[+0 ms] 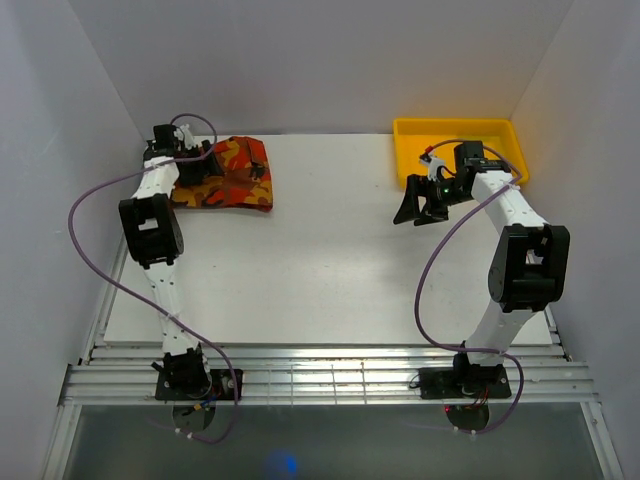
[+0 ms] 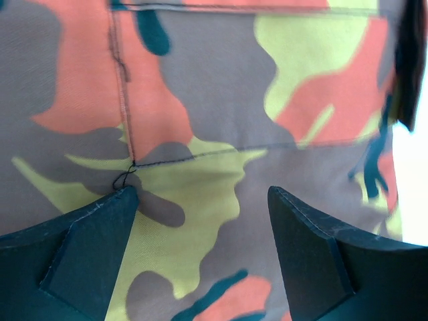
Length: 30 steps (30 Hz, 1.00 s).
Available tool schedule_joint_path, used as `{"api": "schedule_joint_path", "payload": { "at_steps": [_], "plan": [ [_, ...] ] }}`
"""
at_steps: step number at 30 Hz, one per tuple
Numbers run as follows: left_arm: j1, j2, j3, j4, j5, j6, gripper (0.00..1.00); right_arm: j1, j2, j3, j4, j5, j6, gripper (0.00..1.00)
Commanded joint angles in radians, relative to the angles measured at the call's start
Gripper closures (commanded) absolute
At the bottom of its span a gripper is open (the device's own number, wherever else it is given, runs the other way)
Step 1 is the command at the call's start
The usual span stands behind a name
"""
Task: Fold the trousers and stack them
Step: Neatly place the folded trousers to the corner
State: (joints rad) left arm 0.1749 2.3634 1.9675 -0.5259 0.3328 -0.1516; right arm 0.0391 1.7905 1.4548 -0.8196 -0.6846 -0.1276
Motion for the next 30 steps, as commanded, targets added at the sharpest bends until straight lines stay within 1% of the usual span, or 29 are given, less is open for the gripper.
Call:
{"api": "schedule_joint_path", "payload": {
  "at_steps": [1, 2, 3, 7, 9, 13, 16, 20, 22, 25, 28, 30],
  "plan": [
    [0.028, 0.262, 0.164, -0.282, -0.086, 0.096, 0.05, -0.005, -0.025, 0.012, -0.023, -0.021, -0.012, 0.10],
    [0.037, 0.284, 0.207, -0.292, -0.086, 0.119, 0.04, -0.007, -0.025, 0.012, -0.021, -0.021, -0.015, 0.10],
    [0.053, 0.304, 0.284, -0.298, -0.098, 0.144, 0.03, -0.007, -0.023, 0.010, -0.021, -0.020, -0.017, 0.10],
    [0.098, 0.362, 0.384, -0.298, -0.118, 0.138, 0.03, -0.008, -0.014, 0.010, -0.027, -0.016, -0.026, 0.10],
    [0.118, 0.370, 0.380, -0.283, -0.117, 0.118, 0.04, -0.011, -0.011, 0.009, -0.027, -0.016, -0.026, 0.10],
    [0.161, 0.390, 0.376, -0.263, -0.072, -0.006, 0.07, -0.011, -0.010, 0.001, -0.023, -0.018, -0.020, 0.10],
    [0.179, 0.401, 0.383, -0.226, -0.060, -0.032, 0.06, -0.013, -0.016, -0.005, -0.021, -0.015, -0.021, 0.10],
    [0.187, 0.402, 0.375, -0.166, 0.044, -0.094, 0.03, -0.011, -0.019, -0.016, -0.023, -0.010, -0.027, 0.10],
    [0.169, 0.402, 0.367, -0.126, 0.133, -0.104, 0.03, -0.013, -0.016, -0.017, -0.021, -0.009, -0.023, 0.10],
    [0.147, 0.418, 0.390, -0.068, 0.218, -0.141, 0.02, -0.013, -0.017, -0.022, -0.021, -0.009, -0.020, 0.10],
    [0.137, 0.404, 0.416, -0.027, 0.192, -0.128, 0.02, -0.013, -0.025, -0.024, -0.023, -0.004, -0.020, 0.10],
    [0.136, 0.321, 0.377, 0.010, 0.174, -0.099, 0.02, -0.012, -0.040, -0.024, -0.029, -0.001, -0.021, 0.10]
  ]
}}
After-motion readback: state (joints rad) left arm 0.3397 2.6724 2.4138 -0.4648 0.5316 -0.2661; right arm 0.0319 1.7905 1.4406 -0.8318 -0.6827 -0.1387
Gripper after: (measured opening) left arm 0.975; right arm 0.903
